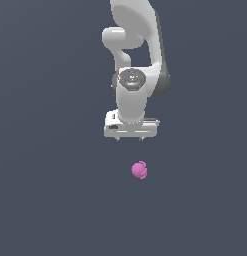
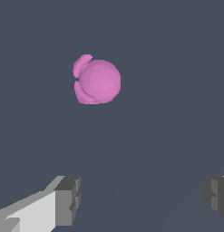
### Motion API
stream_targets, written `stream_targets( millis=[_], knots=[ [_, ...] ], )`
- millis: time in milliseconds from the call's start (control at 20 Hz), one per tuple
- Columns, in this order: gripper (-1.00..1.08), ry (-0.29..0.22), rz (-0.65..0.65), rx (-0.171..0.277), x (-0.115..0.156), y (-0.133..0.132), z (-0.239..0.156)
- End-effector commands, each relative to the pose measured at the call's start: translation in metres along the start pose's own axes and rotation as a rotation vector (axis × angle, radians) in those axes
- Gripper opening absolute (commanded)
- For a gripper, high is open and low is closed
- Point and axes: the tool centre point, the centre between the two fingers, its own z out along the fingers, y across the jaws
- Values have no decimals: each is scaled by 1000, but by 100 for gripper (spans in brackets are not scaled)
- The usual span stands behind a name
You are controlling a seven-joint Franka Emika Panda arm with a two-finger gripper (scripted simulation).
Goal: Pick up the object and move it to a goal position.
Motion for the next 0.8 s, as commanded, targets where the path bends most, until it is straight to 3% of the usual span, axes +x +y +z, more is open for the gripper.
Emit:
stream_targets(
  millis=[0, 450, 750],
  knots=[
    [100, 0, 0, 0, 0, 0, 0],
    [100, -18, -50, 7, -7, -23, 12],
    [100, -18, -51, 7, -7, -23, 13]
  ],
)
